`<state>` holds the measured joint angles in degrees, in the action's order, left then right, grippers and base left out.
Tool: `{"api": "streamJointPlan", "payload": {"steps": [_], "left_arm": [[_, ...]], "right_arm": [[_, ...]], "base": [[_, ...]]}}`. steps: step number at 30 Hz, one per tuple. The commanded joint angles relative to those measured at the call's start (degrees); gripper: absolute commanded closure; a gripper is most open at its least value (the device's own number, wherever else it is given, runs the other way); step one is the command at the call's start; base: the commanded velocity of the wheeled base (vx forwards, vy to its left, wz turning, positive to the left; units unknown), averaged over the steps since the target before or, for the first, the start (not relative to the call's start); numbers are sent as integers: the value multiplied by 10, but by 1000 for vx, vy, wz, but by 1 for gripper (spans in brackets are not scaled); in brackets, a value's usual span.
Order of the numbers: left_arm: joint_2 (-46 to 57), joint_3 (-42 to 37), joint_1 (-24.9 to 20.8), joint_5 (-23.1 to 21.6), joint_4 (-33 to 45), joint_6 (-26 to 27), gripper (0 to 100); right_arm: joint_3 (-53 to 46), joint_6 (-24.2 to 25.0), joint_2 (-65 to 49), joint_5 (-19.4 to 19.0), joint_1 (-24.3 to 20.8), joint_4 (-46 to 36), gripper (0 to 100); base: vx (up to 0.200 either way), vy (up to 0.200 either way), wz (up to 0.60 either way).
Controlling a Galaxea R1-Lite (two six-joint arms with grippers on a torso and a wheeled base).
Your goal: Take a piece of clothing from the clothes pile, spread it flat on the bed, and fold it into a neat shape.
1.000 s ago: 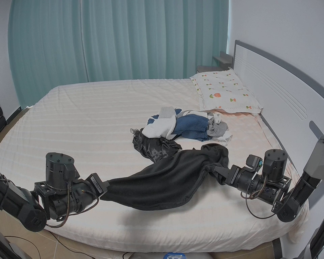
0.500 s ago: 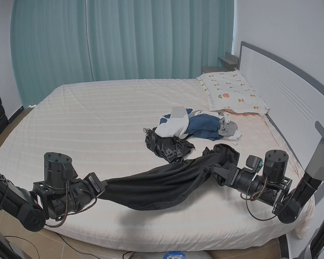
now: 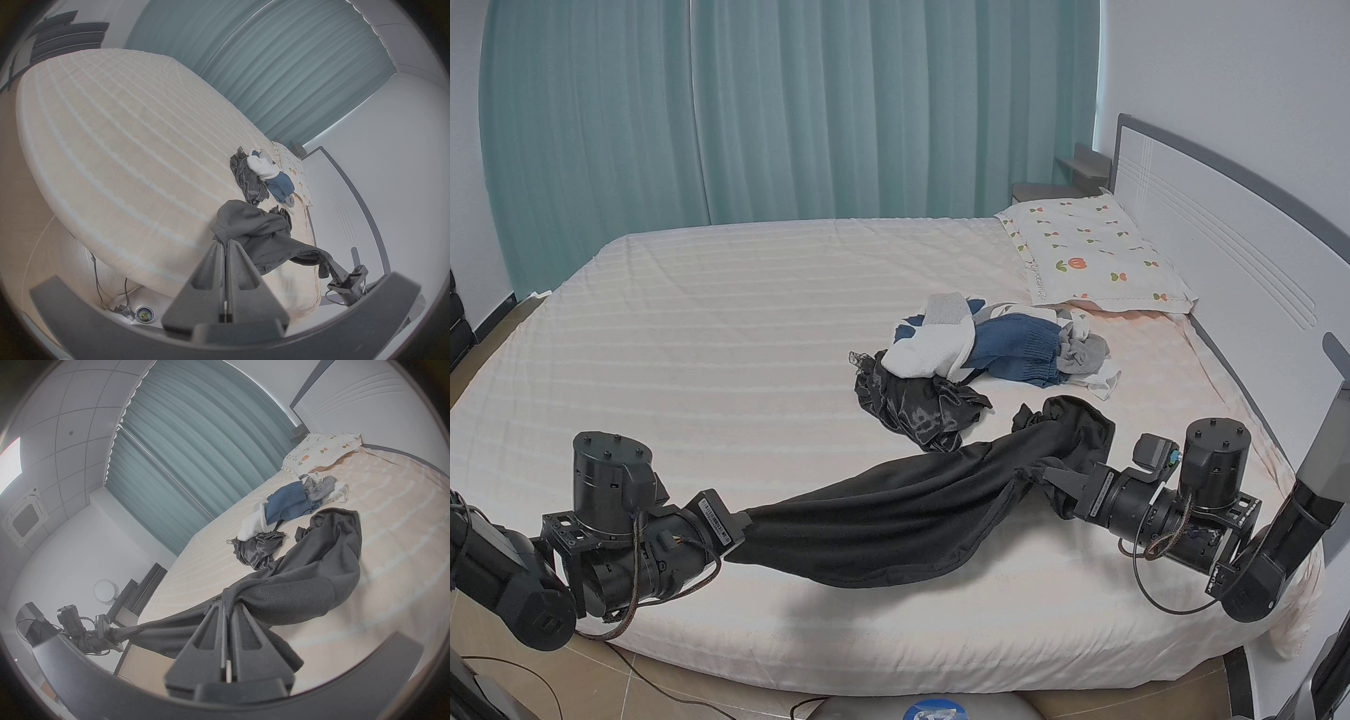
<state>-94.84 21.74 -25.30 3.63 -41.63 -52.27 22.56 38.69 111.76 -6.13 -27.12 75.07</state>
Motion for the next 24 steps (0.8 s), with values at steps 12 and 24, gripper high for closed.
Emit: {"api": "streamJointPlan", "payload": {"steps": [12, 24], "left_arm": [[0, 1, 0, 1, -1, 0, 100], [-2, 7, 16, 0, 3, -1, 100]], "right_arm": [[0, 0, 6, 0, 0, 0, 100], [0, 0, -1, 0, 0, 0, 100]], "base": [[0, 0, 0], [0, 200, 0]]}}
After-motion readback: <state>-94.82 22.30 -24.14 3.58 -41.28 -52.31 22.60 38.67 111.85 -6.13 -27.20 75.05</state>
